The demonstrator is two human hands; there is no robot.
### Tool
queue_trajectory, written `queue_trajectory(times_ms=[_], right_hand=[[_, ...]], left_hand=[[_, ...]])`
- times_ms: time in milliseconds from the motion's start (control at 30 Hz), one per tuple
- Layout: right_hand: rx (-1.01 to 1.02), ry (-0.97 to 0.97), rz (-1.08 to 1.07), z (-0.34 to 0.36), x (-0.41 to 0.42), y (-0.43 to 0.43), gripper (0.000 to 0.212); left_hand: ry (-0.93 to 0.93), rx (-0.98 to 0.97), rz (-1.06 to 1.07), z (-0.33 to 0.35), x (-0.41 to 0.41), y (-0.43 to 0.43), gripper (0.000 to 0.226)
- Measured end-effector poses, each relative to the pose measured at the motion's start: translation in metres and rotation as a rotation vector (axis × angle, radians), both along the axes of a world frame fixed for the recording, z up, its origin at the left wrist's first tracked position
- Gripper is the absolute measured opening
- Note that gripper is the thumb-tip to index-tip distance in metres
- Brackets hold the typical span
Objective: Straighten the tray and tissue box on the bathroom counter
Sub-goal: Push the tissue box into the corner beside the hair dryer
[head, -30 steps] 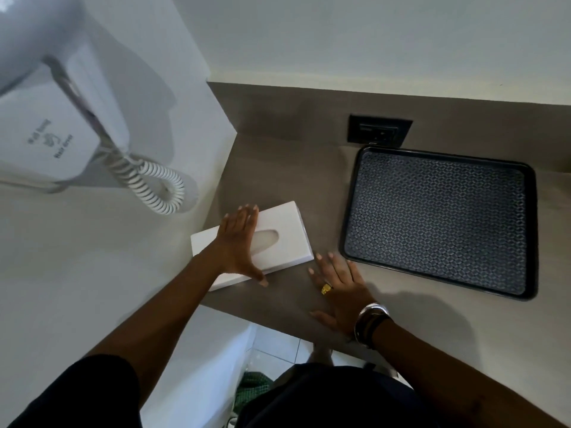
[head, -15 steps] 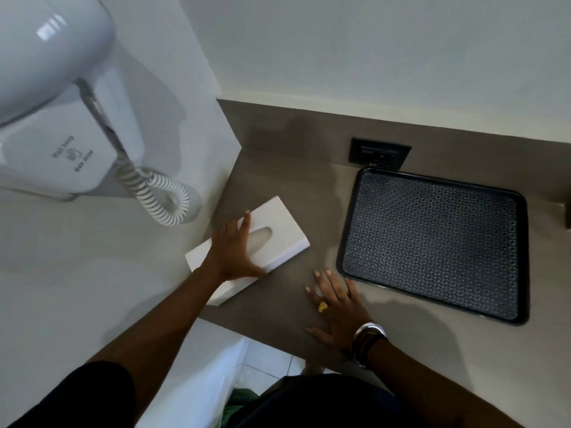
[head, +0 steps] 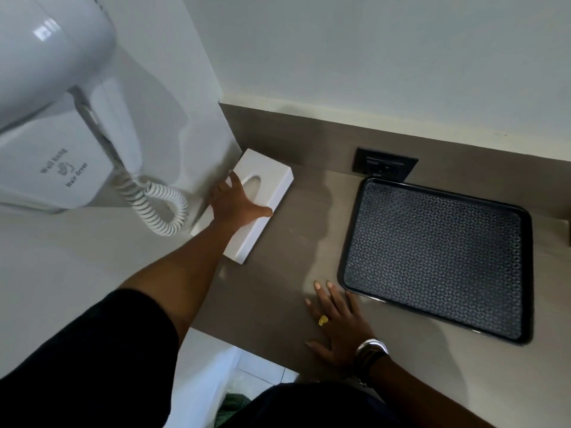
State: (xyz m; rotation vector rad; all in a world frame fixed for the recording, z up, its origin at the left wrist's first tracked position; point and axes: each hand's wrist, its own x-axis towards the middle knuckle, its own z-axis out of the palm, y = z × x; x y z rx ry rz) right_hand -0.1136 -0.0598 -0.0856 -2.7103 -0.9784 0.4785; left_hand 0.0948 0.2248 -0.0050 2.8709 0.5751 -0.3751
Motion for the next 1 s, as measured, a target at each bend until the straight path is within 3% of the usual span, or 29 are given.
queue_trajectory(times_ms=[333,467,567,733,1000], right_hand=[[-0.021,0.012,-0.008,-0.004,-0.001,0.0,0.082],[-0.014,0.011,-0.01,-0.003,-0.001,-0.001,0.082],[0.003,0.008,-0.021,-0.002,-0.001,-0.001,0.082],[0.016,-0.002,-0.023,-0.003,-0.001,-0.001,0.083],[-0.007,0.008,-0.022,-0.005,-0.001,0.0,0.083]], left_hand=[[-0.052,0.022,-0.007,-0.015,-0.005,-0.004,0.13],[-0.235,0.042,-0.151,-0.017,-0.034,-0.012,0.114],[-0.334,0.079,-0.399,-0.026,-0.068,-0.005,0.111],[-0.248,0.159,-0.603,-0.04,-0.098,0.022,0.11],[-0.244,0.156,-0.563,-0.045,-0.087,0.017,0.09]])
